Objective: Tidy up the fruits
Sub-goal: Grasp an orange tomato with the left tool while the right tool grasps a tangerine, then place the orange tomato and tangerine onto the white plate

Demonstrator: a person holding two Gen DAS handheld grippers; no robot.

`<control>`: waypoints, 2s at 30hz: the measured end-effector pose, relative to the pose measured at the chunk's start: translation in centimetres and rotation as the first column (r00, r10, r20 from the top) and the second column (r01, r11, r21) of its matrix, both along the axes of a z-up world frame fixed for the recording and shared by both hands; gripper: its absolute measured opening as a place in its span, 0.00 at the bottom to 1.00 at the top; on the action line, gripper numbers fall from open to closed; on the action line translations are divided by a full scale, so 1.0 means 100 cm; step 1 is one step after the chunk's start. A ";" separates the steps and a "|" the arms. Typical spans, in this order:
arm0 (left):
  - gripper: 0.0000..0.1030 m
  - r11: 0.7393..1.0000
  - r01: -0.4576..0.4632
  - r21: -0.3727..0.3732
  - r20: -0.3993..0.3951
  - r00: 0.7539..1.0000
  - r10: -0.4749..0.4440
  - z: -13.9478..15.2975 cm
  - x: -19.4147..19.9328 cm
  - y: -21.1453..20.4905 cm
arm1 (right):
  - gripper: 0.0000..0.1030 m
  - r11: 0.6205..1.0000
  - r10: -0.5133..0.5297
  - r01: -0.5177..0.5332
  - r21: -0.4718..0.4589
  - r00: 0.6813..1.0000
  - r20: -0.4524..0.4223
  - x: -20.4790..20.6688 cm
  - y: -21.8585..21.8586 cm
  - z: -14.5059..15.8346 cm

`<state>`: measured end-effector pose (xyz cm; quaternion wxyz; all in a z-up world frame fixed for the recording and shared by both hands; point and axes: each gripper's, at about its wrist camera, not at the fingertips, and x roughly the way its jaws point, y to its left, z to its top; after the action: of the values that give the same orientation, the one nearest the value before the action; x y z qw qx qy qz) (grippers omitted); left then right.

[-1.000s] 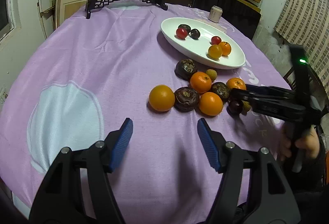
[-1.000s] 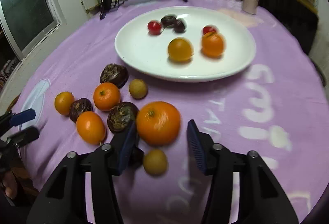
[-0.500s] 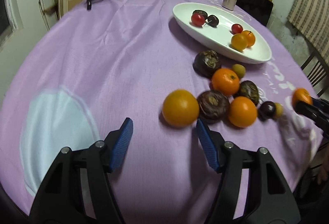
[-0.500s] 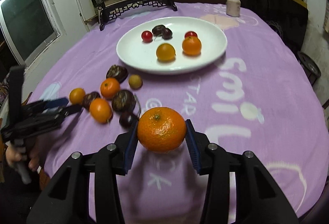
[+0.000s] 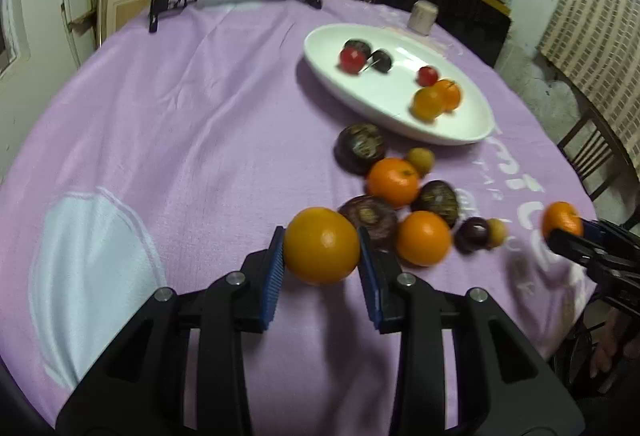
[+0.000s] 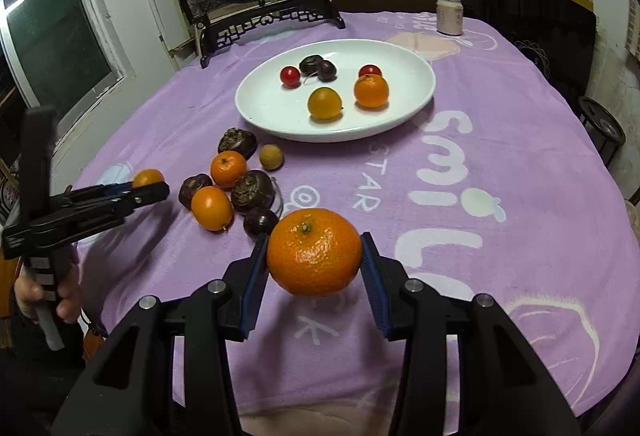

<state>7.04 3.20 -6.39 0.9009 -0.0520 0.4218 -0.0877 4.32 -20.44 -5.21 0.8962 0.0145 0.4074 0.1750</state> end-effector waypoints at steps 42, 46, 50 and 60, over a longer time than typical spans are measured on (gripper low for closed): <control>0.48 0.997 0.039 -0.062 -0.008 0.999 -0.039 0.055 0.211 -0.059 | 0.59 0.981 -0.100 0.112 -0.159 0.992 0.077 0.220 0.028 0.017; 0.55 0.998 0.042 -0.054 0.053 0.998 -0.039 0.072 0.168 -0.055 | 0.59 0.986 -0.114 0.126 -0.113 0.988 0.107 0.183 0.017 0.034; 0.68 0.999 0.037 -0.024 0.118 0.992 -0.034 0.074 0.106 -0.043 | 0.60 0.991 -0.081 0.096 -0.097 0.986 0.144 0.116 0.013 0.043; 0.73 1.000 -0.022 0.003 0.058 0.998 0.022 0.032 0.007 -0.007 | 0.60 0.995 -0.035 0.044 -0.087 0.994 0.104 0.024 0.009 0.031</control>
<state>7.70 2.52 -3.23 0.9139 -0.0525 0.3949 -0.0784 6.77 -19.55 -2.15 0.9188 -0.0266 0.3682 0.1395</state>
